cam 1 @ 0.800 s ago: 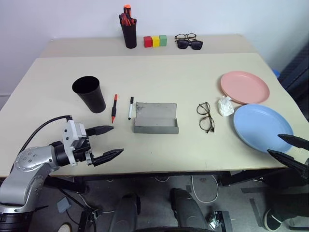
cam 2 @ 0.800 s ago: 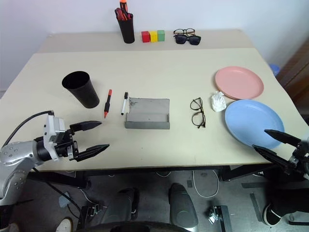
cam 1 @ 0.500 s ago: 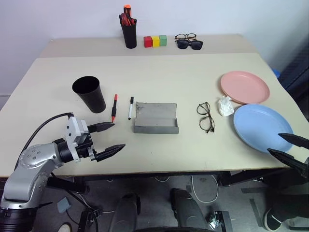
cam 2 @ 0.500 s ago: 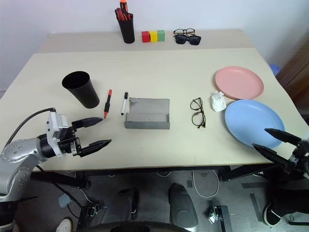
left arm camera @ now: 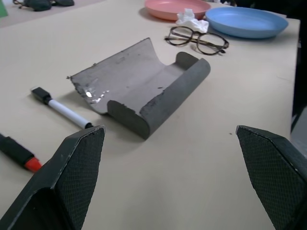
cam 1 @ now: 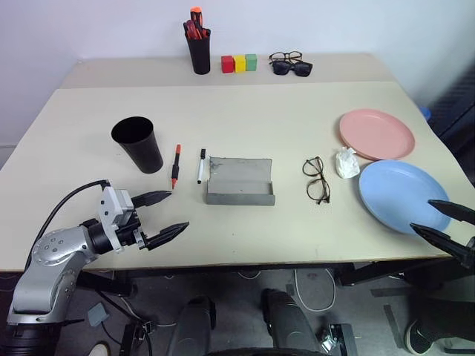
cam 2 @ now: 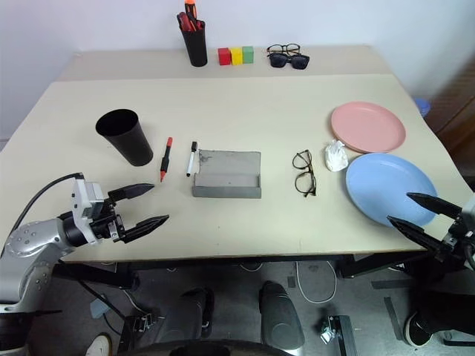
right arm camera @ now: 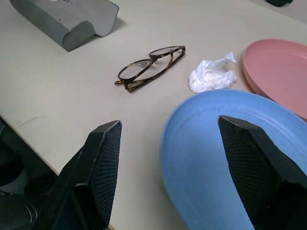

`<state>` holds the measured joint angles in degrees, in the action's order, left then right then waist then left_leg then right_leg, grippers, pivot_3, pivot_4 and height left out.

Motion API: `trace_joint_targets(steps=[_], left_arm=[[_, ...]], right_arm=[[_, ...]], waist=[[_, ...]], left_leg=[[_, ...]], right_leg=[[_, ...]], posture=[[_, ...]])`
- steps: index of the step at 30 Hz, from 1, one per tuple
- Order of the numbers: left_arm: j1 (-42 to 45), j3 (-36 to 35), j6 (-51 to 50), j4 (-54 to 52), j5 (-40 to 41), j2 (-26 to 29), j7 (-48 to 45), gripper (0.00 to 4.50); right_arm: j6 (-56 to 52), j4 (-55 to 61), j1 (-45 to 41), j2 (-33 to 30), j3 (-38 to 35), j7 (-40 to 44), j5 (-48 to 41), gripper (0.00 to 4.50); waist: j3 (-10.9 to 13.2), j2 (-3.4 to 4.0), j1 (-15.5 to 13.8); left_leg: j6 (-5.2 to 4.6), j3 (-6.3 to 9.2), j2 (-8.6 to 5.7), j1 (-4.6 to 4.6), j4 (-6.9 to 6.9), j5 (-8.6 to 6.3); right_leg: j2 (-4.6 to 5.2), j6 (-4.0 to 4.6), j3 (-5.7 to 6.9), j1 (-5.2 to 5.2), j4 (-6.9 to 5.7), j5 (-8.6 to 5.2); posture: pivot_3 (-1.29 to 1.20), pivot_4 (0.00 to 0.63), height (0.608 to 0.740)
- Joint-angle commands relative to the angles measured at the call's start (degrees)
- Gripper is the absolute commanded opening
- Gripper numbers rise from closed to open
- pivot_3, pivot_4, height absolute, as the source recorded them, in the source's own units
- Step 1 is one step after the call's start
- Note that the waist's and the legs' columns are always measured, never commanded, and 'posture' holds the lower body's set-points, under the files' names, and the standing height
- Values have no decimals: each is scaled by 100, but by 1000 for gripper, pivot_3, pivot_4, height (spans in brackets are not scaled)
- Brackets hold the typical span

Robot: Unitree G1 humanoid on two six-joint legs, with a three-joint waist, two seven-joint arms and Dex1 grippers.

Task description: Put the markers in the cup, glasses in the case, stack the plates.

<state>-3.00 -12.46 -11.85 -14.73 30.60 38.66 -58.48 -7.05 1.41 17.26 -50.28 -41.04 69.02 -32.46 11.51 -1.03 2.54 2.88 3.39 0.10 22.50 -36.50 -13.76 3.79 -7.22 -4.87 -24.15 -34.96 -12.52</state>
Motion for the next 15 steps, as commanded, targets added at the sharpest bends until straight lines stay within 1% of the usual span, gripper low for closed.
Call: trace_joint_targets(steps=[1,6,8,10,13,14,15], left_arm=[[71,-148,8,-156,111,-33,126,4500],[216,-182,-120,-157,202,-149,385,4500],[393,-195,-365,-204,227,-227,755,4500],[598,-204,-778,-326,269,-347,1329,4500],[978,-110,-1400,-612,142,-647,2393,4500],[1118,-10,-1767,-728,-34,-715,2858,4500],[1301,75,-2217,-841,9,-819,3239,4500]], right_arm=[[117,-11,-65,41,-77,-31,-7,3249],[168,-30,-180,73,-19,-60,-2,3249],[134,5,-294,63,27,-70,-57,3249],[75,89,-434,51,131,-54,-127,3249],[4,176,-844,28,526,-31,-161,3249],[-18,194,-1038,32,705,-31,-160,3249],[-48,212,-1264,40,904,-25,-165,3249]], waist=[[0,0,-1],[0,0,5],[0,0,2],[-1,-2,-1],[-1,-4,8],[0,-6,12],[-1,-6,15]], left_leg=[[0,0,0,0,0,0],[0,0,0,-1,0,0],[0,0,0,-2,0,0],[0,1,0,-1,-3,0],[-1,1,0,-2,-10,0],[-1,1,0,-5,-11,1],[-1,2,0,-8,-12,1]], right_leg=[[0,0,0,0,0,0],[0,0,0,1,-1,1],[-1,0,0,1,-3,1],[-1,-1,0,2,-8,1],[-1,-3,0,9,-10,2],[-2,-4,0,11,-10,3],[-2,-5,0,15,-13,4]], posture=[[0,150,740],[0,150,740],[0,150,740],[0,150,740],[0,150,740],[0,150,740],[0,150,740]])
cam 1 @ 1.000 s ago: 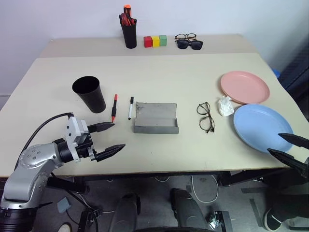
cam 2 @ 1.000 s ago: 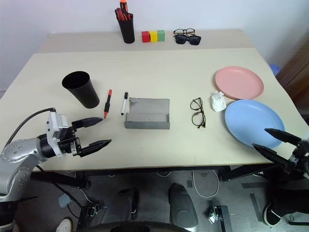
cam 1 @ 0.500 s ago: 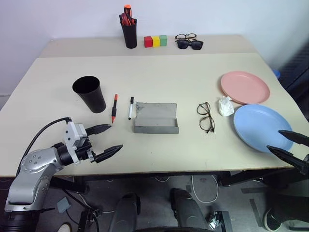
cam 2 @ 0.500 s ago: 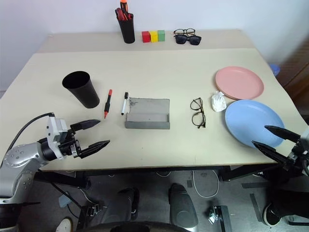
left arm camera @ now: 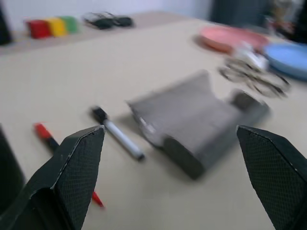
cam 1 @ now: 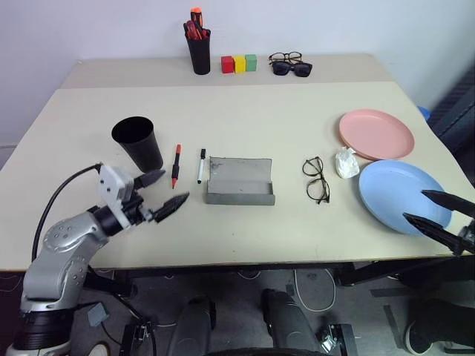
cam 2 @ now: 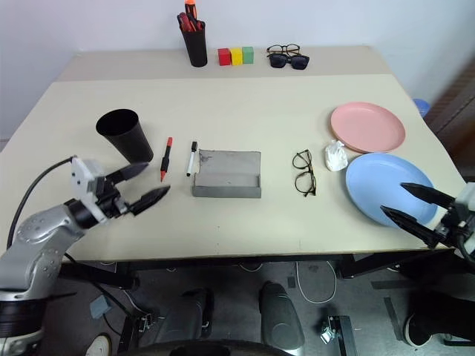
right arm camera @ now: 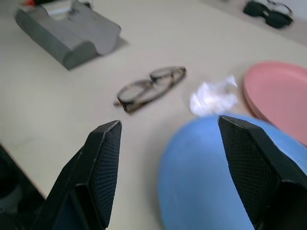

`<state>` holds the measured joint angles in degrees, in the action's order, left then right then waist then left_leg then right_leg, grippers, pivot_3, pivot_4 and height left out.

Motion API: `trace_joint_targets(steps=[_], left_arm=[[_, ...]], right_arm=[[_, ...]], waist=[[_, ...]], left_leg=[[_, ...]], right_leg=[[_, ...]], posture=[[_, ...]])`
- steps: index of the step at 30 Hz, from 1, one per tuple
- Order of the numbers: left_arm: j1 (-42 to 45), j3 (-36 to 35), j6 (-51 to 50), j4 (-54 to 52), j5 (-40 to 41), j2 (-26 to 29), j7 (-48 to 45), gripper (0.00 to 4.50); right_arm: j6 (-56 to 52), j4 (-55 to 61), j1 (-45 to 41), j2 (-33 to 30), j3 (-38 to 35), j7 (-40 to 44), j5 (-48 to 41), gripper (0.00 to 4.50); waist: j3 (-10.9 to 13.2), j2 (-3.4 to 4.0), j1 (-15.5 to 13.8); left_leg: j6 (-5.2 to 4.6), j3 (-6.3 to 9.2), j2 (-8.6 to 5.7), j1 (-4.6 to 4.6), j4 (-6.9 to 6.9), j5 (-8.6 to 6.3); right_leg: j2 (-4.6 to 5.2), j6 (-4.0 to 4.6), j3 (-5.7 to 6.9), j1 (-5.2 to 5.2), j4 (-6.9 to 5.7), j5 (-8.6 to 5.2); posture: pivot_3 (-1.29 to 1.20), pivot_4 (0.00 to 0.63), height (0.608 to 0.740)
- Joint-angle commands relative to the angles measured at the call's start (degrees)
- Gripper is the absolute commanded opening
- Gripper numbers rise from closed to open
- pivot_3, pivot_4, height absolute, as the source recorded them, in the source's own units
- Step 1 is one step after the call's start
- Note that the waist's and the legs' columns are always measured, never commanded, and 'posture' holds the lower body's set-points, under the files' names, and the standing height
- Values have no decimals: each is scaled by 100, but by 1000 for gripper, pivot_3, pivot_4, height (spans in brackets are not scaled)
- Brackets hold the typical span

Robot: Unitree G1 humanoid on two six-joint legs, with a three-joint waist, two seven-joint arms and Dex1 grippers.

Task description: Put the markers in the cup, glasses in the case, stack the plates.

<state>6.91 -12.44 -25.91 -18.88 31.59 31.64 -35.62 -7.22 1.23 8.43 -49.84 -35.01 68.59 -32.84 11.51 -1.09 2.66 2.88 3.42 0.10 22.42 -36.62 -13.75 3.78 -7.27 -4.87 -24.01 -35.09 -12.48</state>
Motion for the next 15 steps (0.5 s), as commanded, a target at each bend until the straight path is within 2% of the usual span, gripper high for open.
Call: trace_joint_targets(steps=[1,4,7,13,15], left_arm=[[440,123,-1137,-506,-33,-193,1203,4500],[1179,580,-2659,-593,-87,-379,2012,4500],[1849,717,-3446,-311,-67,-991,2634,4500],[2578,345,-4402,63,-415,-2061,3873,4500],[2740,228,-4714,235,-535,-2187,4083,4500]], right_arm=[[-49,236,-536,2,437,20,-127,3249],[-99,238,-1122,73,962,45,-101,3249],[-80,145,-1576,157,1330,87,-34,3249],[-37,1,-1928,169,1557,119,-1,3249],[-25,-43,-1990,142,1570,155,-1,3249]], waist=[[0,0,2],[2,-4,-13],[4,-9,-28],[7,-13,-20],[7,-13,-3]], left_leg=[[0,2,0,-2,-2,0],[0,10,0,-1,-11,0],[0,22,-1,5,-28,0],[0,36,-6,2,-35,0],[0,37,-6,0,-35,0]], right_leg=[[-2,-2,0,2,-4,1],[-8,-6,1,5,-11,4],[-10,-11,10,19,-8,5],[-11,-10,15,33,-1,10],[-14,-11,16,33,-2,9]], posture=[[0,150,740],[0,150,740],[0,150,740],[0,150,740],[0,150,740]])
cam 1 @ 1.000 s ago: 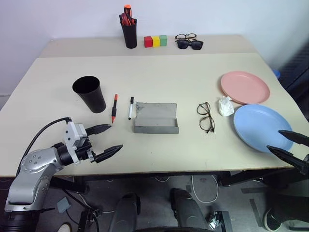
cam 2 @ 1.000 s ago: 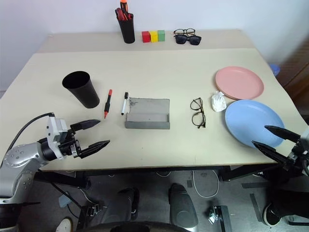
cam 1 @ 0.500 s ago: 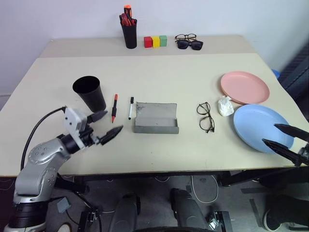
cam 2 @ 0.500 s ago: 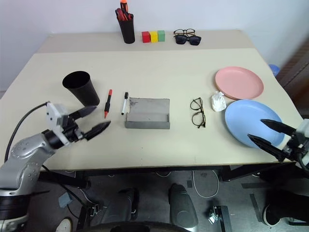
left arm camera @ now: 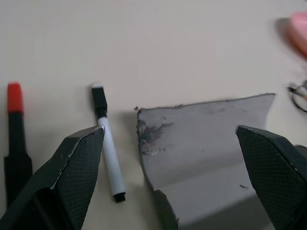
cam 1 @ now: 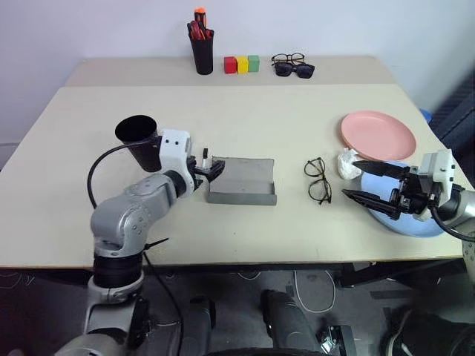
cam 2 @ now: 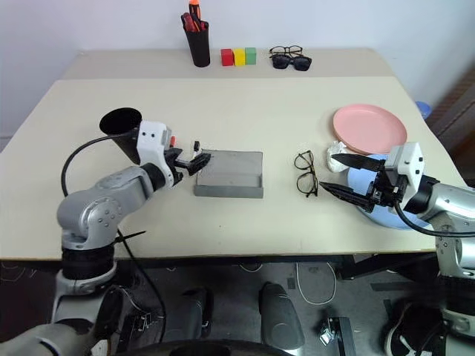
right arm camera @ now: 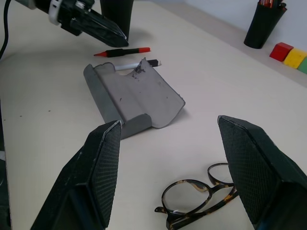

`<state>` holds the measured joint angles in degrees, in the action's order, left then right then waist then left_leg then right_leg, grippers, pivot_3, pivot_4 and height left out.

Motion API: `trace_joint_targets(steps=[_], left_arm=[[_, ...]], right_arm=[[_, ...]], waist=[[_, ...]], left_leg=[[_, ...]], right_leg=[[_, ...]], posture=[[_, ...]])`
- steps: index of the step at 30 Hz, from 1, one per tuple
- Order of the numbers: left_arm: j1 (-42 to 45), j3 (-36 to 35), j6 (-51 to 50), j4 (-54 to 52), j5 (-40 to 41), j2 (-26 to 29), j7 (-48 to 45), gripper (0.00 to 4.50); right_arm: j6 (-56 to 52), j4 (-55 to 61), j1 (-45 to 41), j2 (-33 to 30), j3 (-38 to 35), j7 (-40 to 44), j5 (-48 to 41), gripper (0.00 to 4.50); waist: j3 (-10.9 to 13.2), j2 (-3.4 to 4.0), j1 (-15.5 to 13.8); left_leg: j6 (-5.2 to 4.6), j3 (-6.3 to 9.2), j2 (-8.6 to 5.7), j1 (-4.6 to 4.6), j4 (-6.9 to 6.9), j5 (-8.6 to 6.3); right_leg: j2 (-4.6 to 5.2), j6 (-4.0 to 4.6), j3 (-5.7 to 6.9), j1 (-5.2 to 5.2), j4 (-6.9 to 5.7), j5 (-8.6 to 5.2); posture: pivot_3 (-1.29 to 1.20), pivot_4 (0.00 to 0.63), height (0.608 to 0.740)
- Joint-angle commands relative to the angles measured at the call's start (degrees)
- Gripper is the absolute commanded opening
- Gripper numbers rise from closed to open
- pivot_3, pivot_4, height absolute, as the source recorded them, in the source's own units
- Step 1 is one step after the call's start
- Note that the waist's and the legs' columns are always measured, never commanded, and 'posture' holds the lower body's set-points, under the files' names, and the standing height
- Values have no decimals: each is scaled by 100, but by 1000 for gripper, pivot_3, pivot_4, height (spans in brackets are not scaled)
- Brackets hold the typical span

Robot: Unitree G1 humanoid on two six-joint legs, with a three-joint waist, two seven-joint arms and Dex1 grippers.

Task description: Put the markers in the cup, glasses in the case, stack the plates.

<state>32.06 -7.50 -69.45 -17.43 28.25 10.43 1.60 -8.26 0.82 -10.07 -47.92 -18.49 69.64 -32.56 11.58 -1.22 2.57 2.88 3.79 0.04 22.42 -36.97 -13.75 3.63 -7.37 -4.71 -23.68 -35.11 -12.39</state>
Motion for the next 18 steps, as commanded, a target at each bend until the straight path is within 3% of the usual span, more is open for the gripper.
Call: trace_joint_targets(steps=[1,18], left_arm=[[289,-275,-379,151,-277,-62,401,4500],[1399,-285,-251,1885,-1082,-304,583,4500]], right_arm=[[71,-10,-172,-64,-79,71,-39,3249],[58,-14,-447,-32,-9,138,-1,3249]], waist=[[0,0,12],[1,-2,-7]], left_leg=[[0,0,0,-2,0,0],[2,0,-1,1,-1,0]], right_leg=[[-1,0,0,1,-1,0],[1,-3,2,3,4,0]], posture=[[0,150,740],[0,150,740]])
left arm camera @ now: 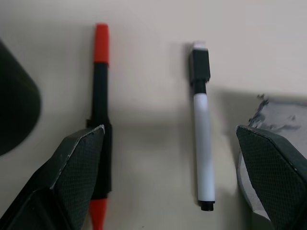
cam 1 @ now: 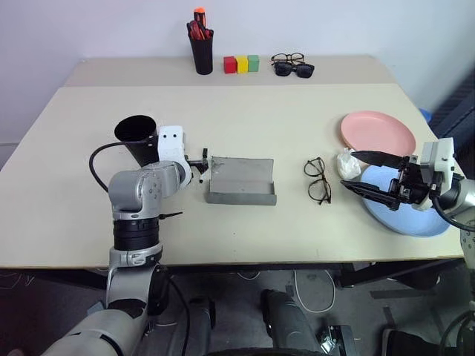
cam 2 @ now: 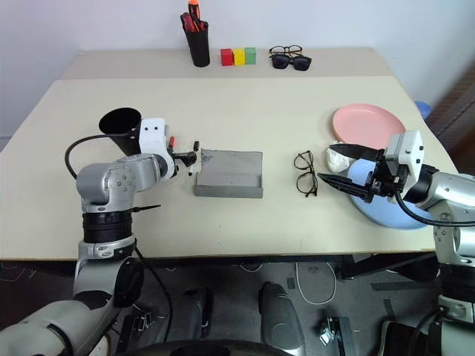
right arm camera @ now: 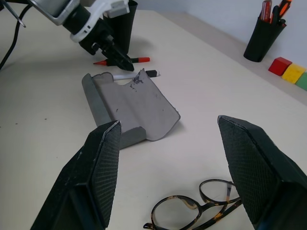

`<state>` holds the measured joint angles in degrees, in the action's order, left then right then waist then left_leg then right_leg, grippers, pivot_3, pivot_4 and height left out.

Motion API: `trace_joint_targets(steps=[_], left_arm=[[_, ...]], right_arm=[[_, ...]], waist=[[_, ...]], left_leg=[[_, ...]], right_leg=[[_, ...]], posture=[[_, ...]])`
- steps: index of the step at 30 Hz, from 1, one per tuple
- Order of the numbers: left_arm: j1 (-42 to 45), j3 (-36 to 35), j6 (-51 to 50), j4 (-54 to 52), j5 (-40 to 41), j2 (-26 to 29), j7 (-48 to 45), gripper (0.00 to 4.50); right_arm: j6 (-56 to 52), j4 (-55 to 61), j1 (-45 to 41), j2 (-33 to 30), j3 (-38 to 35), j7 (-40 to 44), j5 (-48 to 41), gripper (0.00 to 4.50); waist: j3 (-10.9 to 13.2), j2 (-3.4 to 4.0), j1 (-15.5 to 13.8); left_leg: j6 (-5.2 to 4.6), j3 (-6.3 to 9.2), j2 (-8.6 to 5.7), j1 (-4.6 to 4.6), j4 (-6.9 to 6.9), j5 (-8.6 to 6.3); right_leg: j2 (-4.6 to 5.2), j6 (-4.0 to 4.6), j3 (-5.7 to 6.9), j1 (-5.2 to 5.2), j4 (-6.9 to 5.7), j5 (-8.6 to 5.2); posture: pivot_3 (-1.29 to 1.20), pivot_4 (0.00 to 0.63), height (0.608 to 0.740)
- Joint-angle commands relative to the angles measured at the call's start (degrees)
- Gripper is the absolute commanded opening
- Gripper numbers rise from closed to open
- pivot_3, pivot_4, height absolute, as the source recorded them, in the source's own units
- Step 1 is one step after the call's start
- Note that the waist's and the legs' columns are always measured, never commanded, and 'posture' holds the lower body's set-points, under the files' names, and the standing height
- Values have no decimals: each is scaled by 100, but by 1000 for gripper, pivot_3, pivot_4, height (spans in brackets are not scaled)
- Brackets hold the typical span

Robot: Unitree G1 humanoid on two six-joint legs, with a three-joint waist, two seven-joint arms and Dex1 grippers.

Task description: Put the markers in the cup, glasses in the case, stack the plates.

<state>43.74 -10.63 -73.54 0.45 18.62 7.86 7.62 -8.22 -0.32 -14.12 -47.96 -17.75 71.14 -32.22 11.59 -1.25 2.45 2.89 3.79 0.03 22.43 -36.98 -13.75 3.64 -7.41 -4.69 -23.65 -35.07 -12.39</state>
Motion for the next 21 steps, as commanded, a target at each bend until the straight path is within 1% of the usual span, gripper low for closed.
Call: trace_joint_targets(steps=[1,6,21], left_arm=[[277,26,200,171,-154,-79,-5,4500],[486,-12,307,464,-285,-208,24,4500],[588,-45,417,632,-524,-165,-99,4500]], right_arm=[[51,114,-25,-29,-92,-17,-40,3249],[49,151,41,-28,-125,-47,-44,3249],[84,176,170,-58,-223,-156,-64,3249]], waist=[[0,0,5],[1,-1,3],[1,-1,6]], left_leg=[[0,-1,0,0,0,0],[0,0,0,0,1,0],[0,0,0,0,1,0]], right_leg=[[1,0,0,0,0,0],[0,-4,0,-1,0,-1],[0,-8,0,-1,0,0]], posture=[[0,150,740],[0,150,740],[0,150,740]])
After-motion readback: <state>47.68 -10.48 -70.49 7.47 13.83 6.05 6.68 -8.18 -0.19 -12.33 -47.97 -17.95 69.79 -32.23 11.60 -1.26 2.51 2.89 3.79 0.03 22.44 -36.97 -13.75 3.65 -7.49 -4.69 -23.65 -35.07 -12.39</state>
